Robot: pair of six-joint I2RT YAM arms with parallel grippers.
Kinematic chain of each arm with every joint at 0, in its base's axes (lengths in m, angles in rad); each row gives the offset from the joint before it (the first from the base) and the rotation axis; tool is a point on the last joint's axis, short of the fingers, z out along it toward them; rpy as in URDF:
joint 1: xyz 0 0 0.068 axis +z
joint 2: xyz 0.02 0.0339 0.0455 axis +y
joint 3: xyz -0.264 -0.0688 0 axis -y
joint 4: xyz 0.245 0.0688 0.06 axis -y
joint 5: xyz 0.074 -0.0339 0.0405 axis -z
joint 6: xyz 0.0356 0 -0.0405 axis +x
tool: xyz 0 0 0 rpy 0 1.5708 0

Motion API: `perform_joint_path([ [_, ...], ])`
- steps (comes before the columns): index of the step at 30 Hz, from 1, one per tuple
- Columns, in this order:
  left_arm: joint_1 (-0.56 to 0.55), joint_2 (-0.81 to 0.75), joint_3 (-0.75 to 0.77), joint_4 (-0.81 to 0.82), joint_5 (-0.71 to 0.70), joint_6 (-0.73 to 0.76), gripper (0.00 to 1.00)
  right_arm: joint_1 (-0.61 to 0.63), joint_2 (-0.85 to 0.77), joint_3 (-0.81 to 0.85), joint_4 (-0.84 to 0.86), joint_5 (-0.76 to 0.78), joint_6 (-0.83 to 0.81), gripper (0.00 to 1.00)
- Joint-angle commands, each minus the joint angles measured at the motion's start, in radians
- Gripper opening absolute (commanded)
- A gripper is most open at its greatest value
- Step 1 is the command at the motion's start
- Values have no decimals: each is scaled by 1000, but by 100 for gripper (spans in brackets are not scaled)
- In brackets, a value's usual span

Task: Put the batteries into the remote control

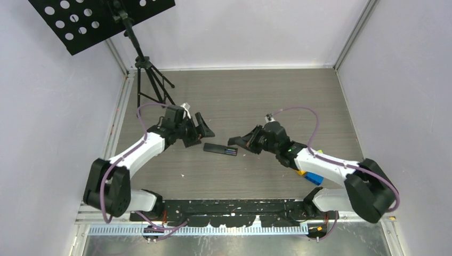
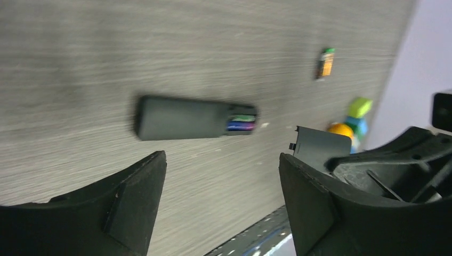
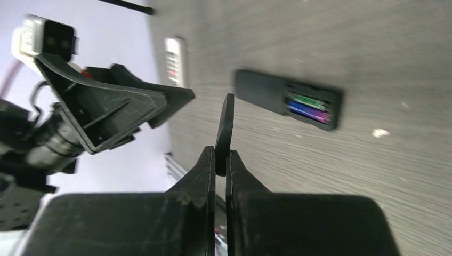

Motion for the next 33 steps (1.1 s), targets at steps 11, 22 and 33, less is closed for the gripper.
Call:
perform_joint_path([
  [11,6,166,-51,-14,-135,165,68,77,270,-46,221,104,-45,0],
  [22,11,215,-40,-17,-139,199,62,76,298,-55,288,95,-59,0],
  [33,12,237,-45,-19,-117,202,53,44,239,-4,176,-12,-236,0],
])
